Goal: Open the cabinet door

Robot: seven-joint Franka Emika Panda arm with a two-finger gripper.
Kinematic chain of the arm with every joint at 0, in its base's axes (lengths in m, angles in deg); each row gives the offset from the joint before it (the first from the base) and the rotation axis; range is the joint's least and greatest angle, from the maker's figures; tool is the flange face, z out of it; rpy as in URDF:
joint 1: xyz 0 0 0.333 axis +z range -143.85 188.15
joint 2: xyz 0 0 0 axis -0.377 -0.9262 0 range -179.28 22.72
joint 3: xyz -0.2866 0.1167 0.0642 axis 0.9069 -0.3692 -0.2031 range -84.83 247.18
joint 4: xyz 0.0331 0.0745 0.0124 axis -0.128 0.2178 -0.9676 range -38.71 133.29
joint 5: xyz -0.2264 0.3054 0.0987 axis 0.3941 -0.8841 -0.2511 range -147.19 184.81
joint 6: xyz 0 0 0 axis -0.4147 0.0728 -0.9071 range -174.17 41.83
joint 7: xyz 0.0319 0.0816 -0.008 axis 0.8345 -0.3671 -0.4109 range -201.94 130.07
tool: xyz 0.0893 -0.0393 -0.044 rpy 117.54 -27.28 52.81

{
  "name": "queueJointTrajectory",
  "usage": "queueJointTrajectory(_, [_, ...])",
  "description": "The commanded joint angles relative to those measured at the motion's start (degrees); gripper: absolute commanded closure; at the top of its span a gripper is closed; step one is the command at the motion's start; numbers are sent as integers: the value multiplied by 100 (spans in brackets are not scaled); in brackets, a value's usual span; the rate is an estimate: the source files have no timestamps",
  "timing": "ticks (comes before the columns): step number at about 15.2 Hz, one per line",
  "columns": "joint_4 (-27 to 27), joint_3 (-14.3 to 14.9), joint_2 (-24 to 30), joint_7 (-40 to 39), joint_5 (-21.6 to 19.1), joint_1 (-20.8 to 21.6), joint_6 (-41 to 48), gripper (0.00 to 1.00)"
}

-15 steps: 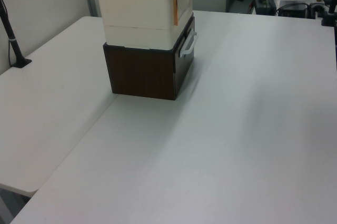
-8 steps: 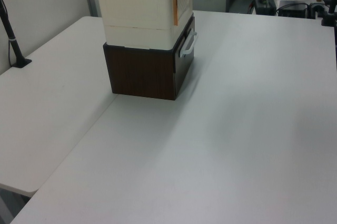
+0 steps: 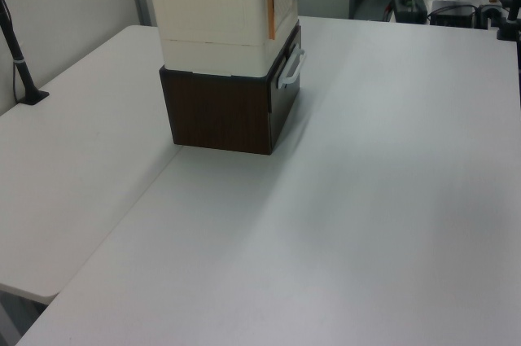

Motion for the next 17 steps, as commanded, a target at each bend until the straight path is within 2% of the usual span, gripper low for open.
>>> queueJointTrajectory(1, [-132,-38,-192,199,-67,29,-321,68])
queueJointTrajectory(11, [-255,-29,-587,199,153,29,-857,69])
queueJointTrajectory(13, [-255,-29,-623,208,162,37,-936,78])
queueJointTrajectory(15, [-255,-29,-631,199,162,29,-937,96])
queueJointTrajectory(17, [-246,-20,-597,173,179,2,-919,100])
